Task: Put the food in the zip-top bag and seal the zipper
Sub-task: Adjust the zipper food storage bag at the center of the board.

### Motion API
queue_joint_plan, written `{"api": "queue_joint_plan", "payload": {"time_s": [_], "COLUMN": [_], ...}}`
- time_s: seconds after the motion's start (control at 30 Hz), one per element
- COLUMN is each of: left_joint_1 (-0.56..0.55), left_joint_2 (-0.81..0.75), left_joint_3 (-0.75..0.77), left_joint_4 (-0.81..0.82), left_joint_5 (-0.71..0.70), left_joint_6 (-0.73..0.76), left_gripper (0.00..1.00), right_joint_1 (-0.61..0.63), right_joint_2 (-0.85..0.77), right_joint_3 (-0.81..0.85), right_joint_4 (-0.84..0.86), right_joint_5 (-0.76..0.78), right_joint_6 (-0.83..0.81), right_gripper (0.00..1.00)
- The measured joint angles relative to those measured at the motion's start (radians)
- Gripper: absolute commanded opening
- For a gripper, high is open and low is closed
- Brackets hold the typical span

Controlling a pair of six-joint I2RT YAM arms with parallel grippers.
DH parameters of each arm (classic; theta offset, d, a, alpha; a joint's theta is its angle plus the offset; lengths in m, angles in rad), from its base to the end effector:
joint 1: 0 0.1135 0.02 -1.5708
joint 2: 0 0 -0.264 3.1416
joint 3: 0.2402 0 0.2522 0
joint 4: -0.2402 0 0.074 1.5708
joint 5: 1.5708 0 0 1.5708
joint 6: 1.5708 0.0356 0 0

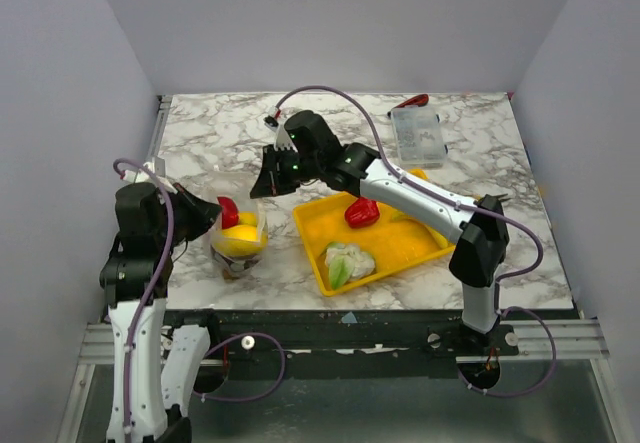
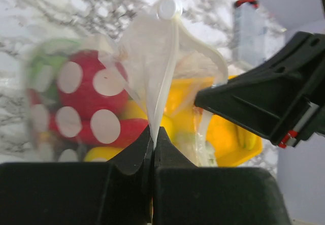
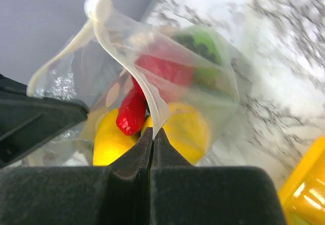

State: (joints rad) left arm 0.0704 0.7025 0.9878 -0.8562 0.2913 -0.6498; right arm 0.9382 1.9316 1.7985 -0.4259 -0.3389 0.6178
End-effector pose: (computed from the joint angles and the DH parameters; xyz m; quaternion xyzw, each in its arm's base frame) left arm 0.1280 -0.0012 0.3522 -0.2408 0.8371 -0.2576 0.4182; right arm 0.2596 0.3741 0.3304 -0.2182 0.8381 0.4403 0.2367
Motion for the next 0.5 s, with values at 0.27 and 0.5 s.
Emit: {"api": "queue_joint_plan", "payload": {"time_s": [0.27,0.5], "left_joint_1": [0.001,0.003], "left_joint_2": [-0.037,0.022], "left_joint_3": [-0.135,-0.207], "left_joint_4": [0.134,0.165], "left_joint_5": [0.031,0.087], "left_joint_6": [-0.149,-0.256], "left_gripper": [0.0,0.0], "right_joint_1": [0.032,0.059], "right_joint_2": [-0.055,0.006], "right_joint_3": [-0.034,-0.037], "right_joint_4": [0.119,0.139], "right_joint_5": [-0.103,-0.132], "right_joint_6": [0.04,0.115], "right_gripper": [0.0,0.0]}}
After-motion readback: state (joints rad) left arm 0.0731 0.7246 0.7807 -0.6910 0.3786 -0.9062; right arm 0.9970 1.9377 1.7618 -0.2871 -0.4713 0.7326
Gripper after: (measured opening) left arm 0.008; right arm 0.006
